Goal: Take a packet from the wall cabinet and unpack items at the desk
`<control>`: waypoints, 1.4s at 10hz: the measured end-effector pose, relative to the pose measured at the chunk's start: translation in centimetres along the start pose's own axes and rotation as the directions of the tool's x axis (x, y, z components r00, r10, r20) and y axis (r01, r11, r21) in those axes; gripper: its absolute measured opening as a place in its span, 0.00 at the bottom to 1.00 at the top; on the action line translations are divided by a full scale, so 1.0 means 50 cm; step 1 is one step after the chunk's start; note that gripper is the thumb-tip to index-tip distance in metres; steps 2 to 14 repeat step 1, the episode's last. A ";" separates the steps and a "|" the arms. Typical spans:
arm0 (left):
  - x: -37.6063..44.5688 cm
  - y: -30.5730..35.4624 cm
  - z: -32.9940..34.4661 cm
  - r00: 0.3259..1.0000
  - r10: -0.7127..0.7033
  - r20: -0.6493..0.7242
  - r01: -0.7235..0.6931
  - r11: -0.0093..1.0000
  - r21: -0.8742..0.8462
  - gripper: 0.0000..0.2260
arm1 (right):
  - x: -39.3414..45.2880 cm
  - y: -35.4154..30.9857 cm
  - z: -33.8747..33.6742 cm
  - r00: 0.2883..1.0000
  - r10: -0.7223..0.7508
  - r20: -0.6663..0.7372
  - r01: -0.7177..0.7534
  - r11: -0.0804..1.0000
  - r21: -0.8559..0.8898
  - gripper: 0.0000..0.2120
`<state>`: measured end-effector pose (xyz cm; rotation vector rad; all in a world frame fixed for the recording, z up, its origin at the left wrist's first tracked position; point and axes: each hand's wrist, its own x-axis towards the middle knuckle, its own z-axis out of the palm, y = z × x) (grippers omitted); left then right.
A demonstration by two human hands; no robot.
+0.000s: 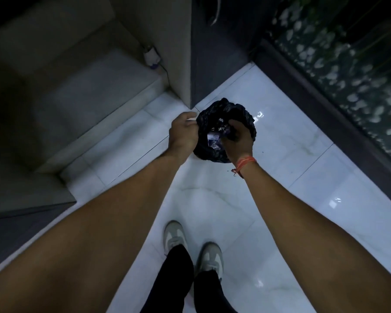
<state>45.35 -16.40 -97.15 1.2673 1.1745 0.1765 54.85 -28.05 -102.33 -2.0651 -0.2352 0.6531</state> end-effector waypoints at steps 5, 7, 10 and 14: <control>-0.079 0.070 -0.052 0.998 0.031 -0.061 -0.035 0.998 -0.061 0.16 | -0.085 -0.118 -0.010 0.997 0.027 0.068 -0.031 0.997 0.066 0.19; -0.079 0.070 -0.052 0.998 0.031 -0.061 -0.035 0.998 -0.061 0.16 | -0.085 -0.118 -0.010 0.997 0.027 0.068 -0.031 0.997 0.066 0.19; -0.079 0.070 -0.052 0.998 0.031 -0.061 -0.035 0.998 -0.061 0.16 | -0.085 -0.118 -0.010 0.997 0.027 0.068 -0.031 0.997 0.066 0.19; -0.079 0.070 -0.052 0.998 0.031 -0.061 -0.035 0.998 -0.061 0.16 | -0.085 -0.118 -0.010 0.997 0.027 0.068 -0.031 0.997 0.066 0.19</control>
